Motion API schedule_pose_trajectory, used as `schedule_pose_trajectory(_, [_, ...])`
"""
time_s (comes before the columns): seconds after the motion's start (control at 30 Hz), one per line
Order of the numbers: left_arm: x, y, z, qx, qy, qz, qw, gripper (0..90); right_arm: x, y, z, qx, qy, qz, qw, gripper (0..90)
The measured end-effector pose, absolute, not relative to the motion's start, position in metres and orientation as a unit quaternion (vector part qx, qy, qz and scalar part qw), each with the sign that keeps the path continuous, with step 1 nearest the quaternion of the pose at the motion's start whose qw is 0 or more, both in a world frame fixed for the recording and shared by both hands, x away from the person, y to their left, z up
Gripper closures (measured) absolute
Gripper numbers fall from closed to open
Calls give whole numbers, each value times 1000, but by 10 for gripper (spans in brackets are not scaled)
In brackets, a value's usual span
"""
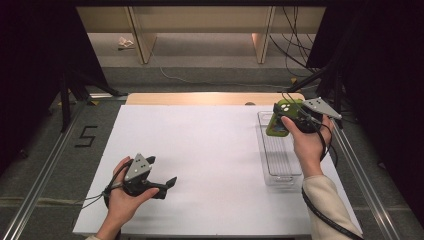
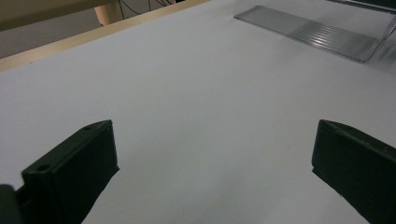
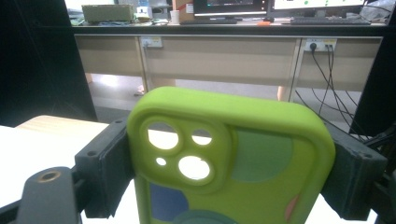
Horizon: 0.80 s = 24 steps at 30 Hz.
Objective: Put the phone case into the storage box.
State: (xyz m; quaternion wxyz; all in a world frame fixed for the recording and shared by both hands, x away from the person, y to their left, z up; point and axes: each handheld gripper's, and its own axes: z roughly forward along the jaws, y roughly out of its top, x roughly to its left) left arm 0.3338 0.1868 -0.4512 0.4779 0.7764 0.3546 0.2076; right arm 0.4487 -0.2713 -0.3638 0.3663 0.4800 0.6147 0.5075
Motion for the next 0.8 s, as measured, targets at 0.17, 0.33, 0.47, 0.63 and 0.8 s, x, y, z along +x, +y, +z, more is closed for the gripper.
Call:
schedule_pose_trajectory(0.17, [334,187,-451,776,354,207,478,0,451,-271,-364,480,616,506,367,170])
schedule_pose_trajectory(0.33, [334,186,-451,777,354,207,478,0,454,-270,-363,482,616,504,367,170])
schedule_pose_trajectory(0.47, [334,186,-451,777,354,207,479,0,457,-270,-364,483,618,502,366,170])
schedule_pose_trajectory(0.63, [334,186,-451,776,354,207,479,0,459,-269,-364,483,618,501,365,170])
schedule_pose_trajectory(0.8, [334,186,-451,776,354,207,479,0,462,-267,-364,484,617,502,365,170])
